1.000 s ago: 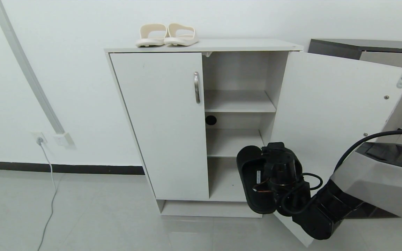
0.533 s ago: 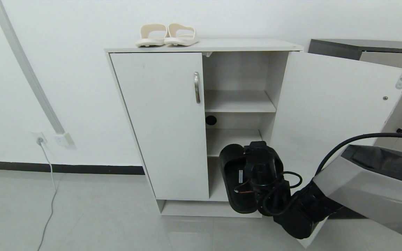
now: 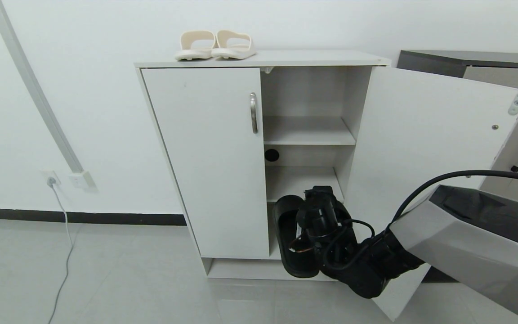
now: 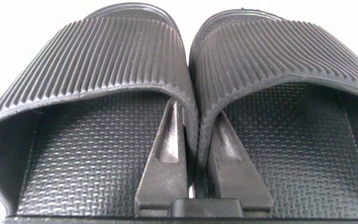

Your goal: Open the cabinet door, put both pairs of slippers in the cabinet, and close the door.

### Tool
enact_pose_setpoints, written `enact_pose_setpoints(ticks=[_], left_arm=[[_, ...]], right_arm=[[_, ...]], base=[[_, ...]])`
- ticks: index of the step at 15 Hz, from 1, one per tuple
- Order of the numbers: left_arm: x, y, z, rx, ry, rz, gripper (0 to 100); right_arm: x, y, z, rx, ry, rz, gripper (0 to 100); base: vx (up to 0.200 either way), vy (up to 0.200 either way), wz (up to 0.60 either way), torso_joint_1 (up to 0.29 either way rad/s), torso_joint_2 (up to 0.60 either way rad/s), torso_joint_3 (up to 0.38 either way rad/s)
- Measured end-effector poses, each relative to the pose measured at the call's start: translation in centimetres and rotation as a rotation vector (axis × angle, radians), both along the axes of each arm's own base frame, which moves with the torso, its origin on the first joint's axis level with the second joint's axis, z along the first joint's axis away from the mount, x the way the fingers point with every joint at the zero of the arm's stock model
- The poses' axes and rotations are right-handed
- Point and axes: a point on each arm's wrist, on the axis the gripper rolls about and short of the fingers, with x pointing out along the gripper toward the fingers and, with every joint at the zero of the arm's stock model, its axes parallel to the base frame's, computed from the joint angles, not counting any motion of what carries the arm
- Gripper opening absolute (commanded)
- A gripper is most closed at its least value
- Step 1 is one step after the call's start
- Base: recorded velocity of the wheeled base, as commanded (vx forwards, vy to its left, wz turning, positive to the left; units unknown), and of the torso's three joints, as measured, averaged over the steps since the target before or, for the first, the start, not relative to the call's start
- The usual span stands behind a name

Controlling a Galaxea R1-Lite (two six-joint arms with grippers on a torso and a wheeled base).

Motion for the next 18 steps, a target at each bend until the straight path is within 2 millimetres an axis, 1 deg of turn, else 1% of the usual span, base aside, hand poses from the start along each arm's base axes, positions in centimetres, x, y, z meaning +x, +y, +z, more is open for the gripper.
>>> enact_pose_setpoints(ticks=[4,14,16,18], left_arm=[[0.0,0.0,0.0,0.001,0.0,0.0,0],[0.0,0.0,0.0,0.006,0.001,-0.002,0],[0.0,0.0,0.0,0.006,0.002,-0.001,0],[0.0,0.0,0.0,0.005,0.001,-0.002,0]], right_arm=[[-0.3,0.3,-0.8,-0.019,0.014,0.006,0],[-0.4,0.4,-2.1,-0.051,0.033,0.007,0],[-0.3,0.5,-1.9,-0.04,0.01,-0.013,0],[-0.1,0.6,-1.0,-0.014,-0.079,-0.03,0]], base=[[0.0,0.0,0.0,0.001,0.0,-0.026],[0.0,0.0,0.0,0.004,0.0,-0.182],[0.0,0.0,0.0,0.004,0.0,-0.033],[0.0,0.0,0.0,0.0,0.0,0.0]])
